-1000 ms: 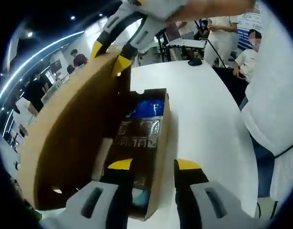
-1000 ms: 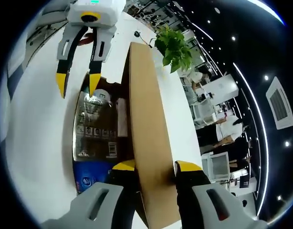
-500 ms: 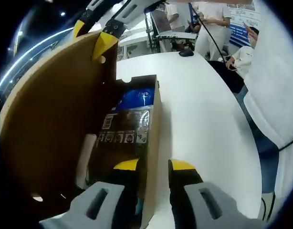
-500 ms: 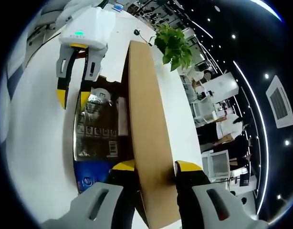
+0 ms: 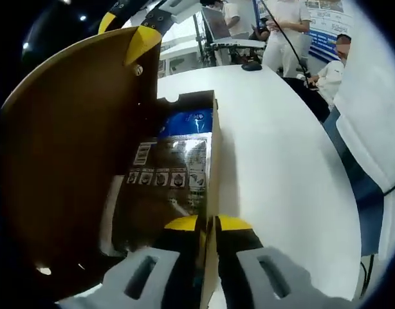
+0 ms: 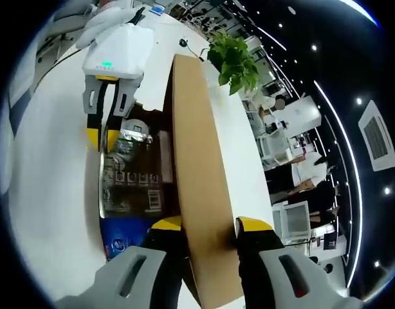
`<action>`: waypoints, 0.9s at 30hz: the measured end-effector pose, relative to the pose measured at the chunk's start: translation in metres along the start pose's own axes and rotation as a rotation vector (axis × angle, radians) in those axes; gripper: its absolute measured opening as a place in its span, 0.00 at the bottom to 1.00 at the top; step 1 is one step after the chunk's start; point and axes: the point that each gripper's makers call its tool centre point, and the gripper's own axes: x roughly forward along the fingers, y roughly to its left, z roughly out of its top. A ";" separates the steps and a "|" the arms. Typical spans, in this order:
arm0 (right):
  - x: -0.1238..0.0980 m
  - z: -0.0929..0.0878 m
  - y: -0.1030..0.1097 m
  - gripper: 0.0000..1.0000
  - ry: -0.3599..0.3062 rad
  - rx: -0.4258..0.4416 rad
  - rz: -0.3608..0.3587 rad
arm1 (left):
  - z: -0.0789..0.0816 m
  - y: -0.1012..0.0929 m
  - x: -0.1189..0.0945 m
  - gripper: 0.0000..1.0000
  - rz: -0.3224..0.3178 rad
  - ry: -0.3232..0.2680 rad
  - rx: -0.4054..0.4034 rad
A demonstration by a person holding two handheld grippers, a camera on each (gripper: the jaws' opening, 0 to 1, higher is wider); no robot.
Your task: Operate the shoe box by opening the lid, removing the specified soft item, and placing it in the target area until the item is outside and the box remains undamaged.
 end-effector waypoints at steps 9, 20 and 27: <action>0.000 0.000 0.000 0.29 -0.001 -0.007 -0.003 | 0.006 -0.007 0.001 0.06 -0.008 0.026 0.058; -0.001 0.000 0.001 0.29 -0.002 -0.009 -0.002 | 0.002 -0.005 0.004 0.04 -0.009 0.034 0.061; -0.001 0.002 0.000 0.29 -0.005 -0.009 -0.004 | 0.001 -0.005 0.003 0.03 -0.010 0.039 0.057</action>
